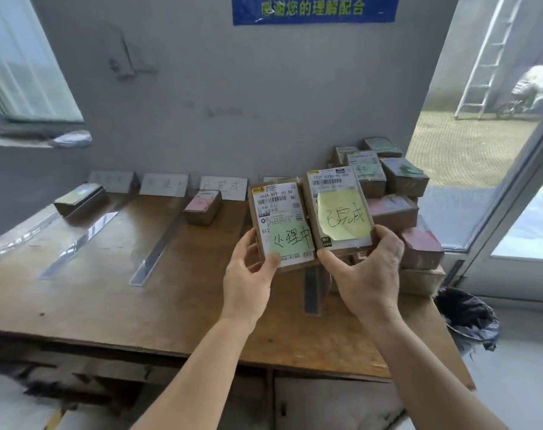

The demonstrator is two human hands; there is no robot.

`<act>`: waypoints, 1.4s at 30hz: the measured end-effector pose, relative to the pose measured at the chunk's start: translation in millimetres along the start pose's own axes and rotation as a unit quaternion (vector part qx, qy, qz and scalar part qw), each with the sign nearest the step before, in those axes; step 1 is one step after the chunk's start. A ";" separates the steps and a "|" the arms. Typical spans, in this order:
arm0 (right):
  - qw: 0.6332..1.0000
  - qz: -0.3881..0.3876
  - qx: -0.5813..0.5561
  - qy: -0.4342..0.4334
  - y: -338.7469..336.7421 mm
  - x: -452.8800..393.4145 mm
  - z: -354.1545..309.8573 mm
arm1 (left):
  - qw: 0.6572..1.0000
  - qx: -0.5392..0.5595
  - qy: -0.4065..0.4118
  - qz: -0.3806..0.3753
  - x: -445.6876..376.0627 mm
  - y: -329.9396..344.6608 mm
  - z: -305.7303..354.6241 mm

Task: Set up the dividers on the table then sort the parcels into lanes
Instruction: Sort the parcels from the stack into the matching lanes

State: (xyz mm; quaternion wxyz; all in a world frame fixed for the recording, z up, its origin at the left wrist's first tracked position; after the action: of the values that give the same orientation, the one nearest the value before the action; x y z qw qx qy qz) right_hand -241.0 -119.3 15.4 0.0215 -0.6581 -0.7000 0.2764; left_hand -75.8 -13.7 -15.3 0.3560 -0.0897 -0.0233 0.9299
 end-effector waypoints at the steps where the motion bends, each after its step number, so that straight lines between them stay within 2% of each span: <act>1: 1.000 -0.006 -0.003 0.000 15.0 3.8 -9.2 | 1.000 -0.001 -0.002 0.006 -7.2 -16.6 -2.7; 10: 0.999 -0.036 -0.023 0.018 151.4 34.6 -83.5 | 0.998 -0.054 -0.005 0.045 -73.2 -157.6 -22.0; 17: 0.998 -0.034 -0.031 0.050 225.8 34.9 -119.7 | 0.997 -0.070 -0.006 0.043 -130.5 -222.5 -32.4; 27: 0.995 -0.027 -0.003 0.092 314.0 -12.3 -126.4 | 0.998 -0.064 -0.016 0.026 -226.8 -252.1 -53.5; 35: 0.984 -0.023 0.045 0.172 395.2 -69.1 -88.4 | 0.996 -0.074 -0.041 0.005 -312.0 -251.7 -76.3; 42: 0.967 -0.018 0.105 0.232 437.8 -105.3 -50.8 | 0.995 -0.067 -0.072 -0.017 -365.5 -246.5 -107.1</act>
State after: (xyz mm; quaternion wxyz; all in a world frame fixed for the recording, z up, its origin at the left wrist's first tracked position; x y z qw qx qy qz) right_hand 191.2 -207.6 -88.3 0.2575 -0.6854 -0.6548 0.1874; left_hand 372.9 -75.6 -39.2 0.3626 -0.0461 -0.1124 0.9240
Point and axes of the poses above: each hand's wrist, its own x-axis away from the middle knuckle, its own y-axis out of the palm, z = x × y, the point moved 5 cm from there along -x, towards the middle knuckle, and after that the axes turned 2 degrees about y, right-handed, at the moved point
